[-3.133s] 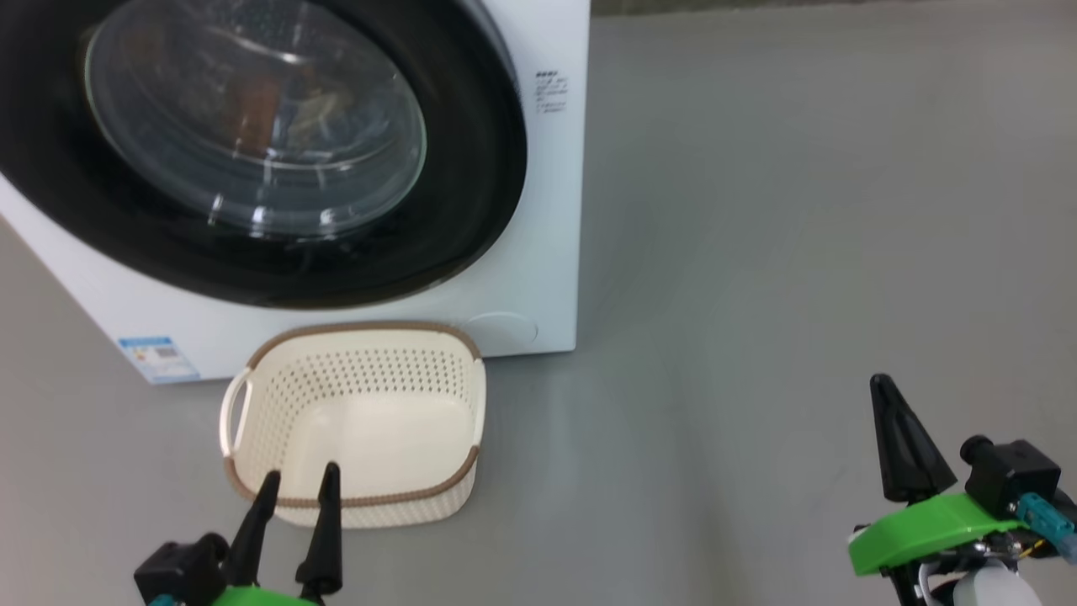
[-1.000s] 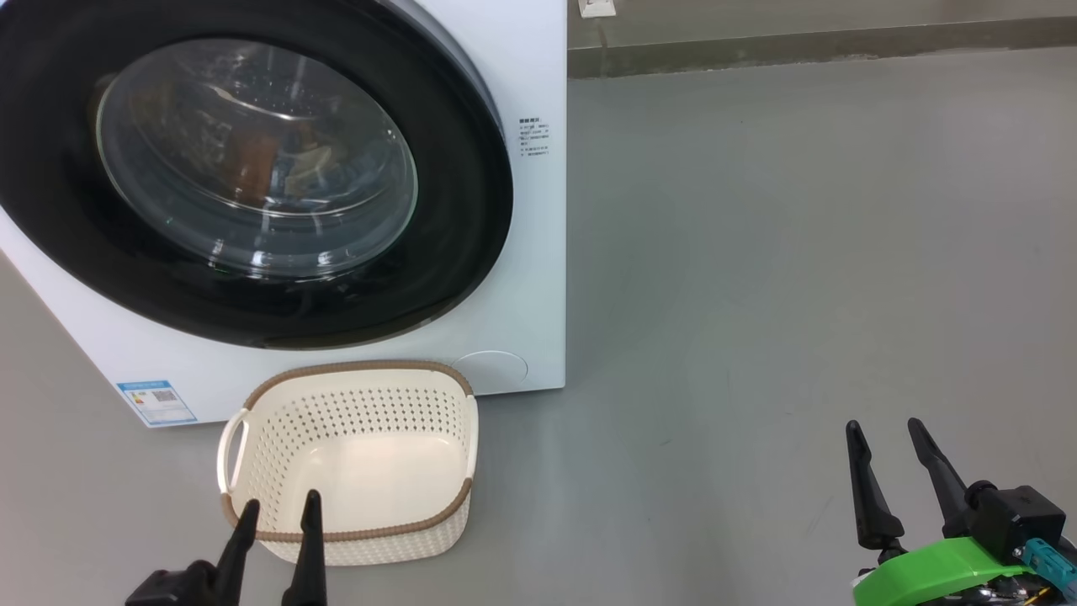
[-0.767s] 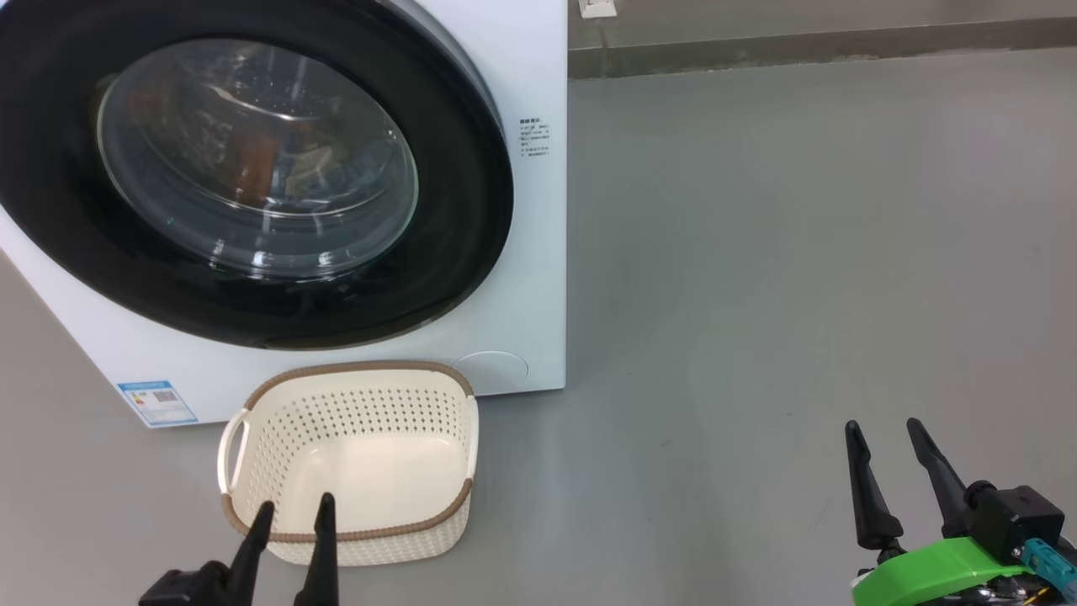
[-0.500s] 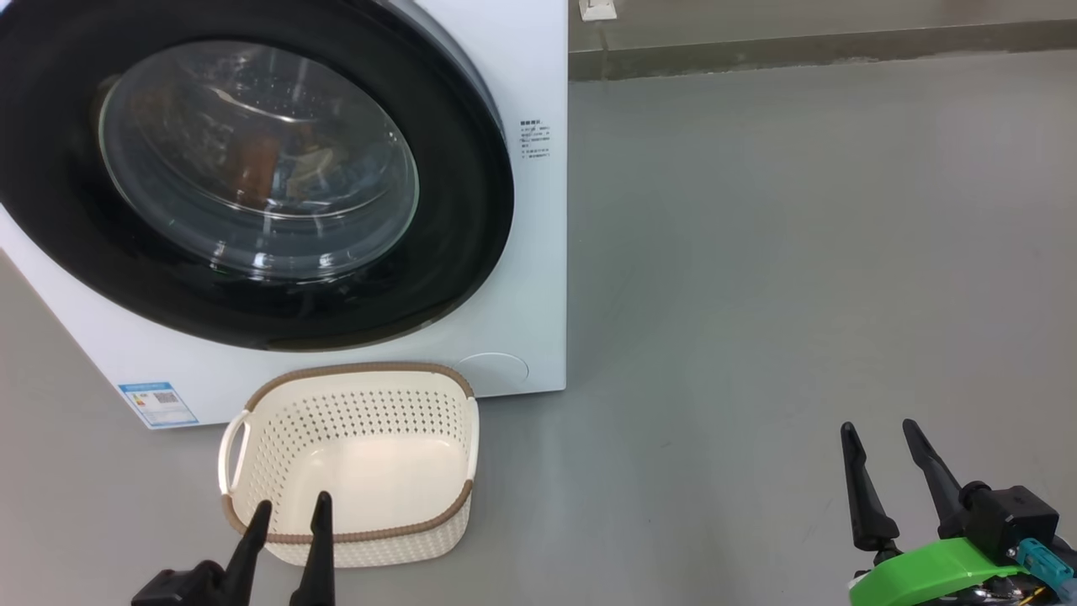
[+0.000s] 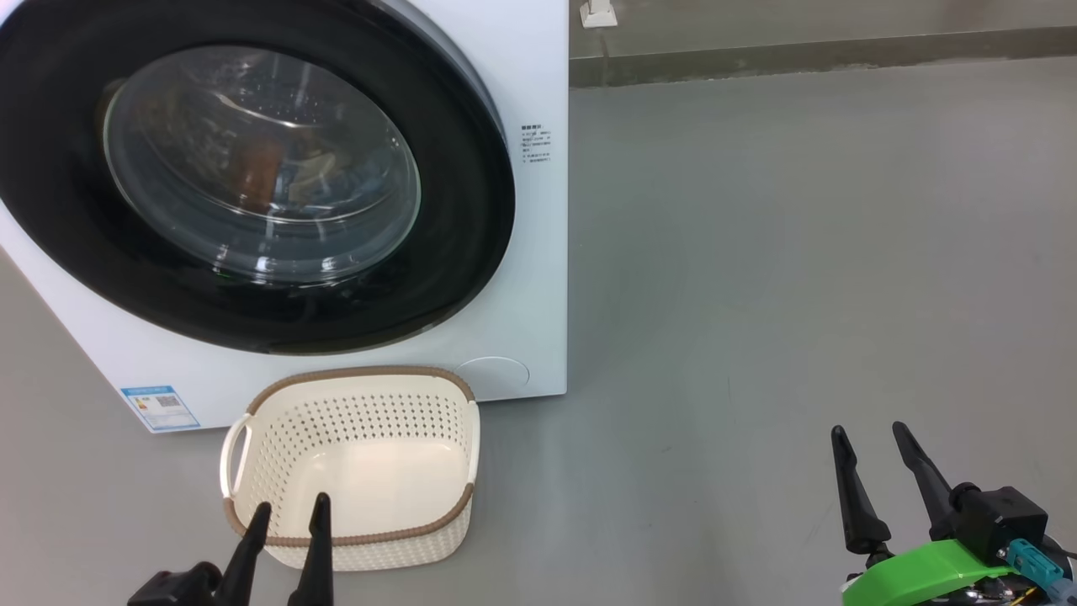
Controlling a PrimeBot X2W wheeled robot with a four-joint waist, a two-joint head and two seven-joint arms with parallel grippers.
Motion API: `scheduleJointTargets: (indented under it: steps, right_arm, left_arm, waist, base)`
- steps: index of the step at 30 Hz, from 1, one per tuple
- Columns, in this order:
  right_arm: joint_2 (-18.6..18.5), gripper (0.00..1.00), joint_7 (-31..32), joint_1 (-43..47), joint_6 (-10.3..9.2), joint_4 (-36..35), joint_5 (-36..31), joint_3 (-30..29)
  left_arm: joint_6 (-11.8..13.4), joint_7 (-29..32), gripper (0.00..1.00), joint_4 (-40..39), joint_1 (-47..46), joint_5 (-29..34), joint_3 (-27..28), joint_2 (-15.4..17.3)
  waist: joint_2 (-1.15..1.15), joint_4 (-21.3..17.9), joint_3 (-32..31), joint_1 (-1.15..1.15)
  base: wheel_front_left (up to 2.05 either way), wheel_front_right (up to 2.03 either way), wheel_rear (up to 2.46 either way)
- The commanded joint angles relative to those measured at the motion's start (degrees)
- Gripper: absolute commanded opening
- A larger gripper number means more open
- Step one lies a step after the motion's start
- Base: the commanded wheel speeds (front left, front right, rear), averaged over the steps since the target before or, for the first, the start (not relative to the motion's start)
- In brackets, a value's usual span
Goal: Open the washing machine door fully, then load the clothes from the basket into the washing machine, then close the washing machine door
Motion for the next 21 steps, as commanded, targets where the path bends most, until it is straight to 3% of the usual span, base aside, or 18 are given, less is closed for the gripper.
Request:
scheduleJointTargets:
  steps: [1, 2, 3, 13, 21]
  right_arm:
    - [-0.24, 1.00, -0.28, -0.69, -0.33, -1.17, -0.38, 1.65]
    - [-0.24, 1.00, -0.28, -0.69, -0.33, -1.17, -0.38, 1.65]
    - [0.00, 0.00, 0.00, -0.01, 0.00, 0.04, 0.01, 0.11]
    - [0.13, 0.00, 1.54, -0.16, 0.00, 1.98, 4.43, -0.32]
    - [0.11, 0.00, 2.63, -0.21, -0.02, 1.69, 9.85, -0.04]
  left_arm:
    - [-0.14, -0.37, 1.00, -0.92, -0.62, -0.25, 1.80, 0.92]
    - [-0.14, -0.37, 1.00, -0.92, -0.62, -0.25, 1.80, 0.92]
    - [0.00, 0.00, 0.00, 0.42, 0.10, -0.56, 0.09, 0.02]
    - [0.01, 1.14, 0.00, 1.74, 0.17, -4.16, 0.65, -0.50]
    - [0.00, 2.45, 0.00, 1.69, -0.36, -8.38, 1.48, -0.53]
  waist:
    - [0.00, 0.03, -0.05, 0.00]
    - [0.00, 0.03, -0.05, 0.00]
    - [0.00, 0.04, -0.08, 0.00]
    - [0.00, -0.03, -0.04, 0.13]
    - [0.00, -0.11, 0.28, 0.01]
  base:
    - [0.00, 0.00, 0.00]
    - [0.00, 0.00, 0.00]
    - [0.00, 0.00, 0.00]
    - [0.00, 0.00, 0.00]
    - [0.00, 0.00, 0.00]
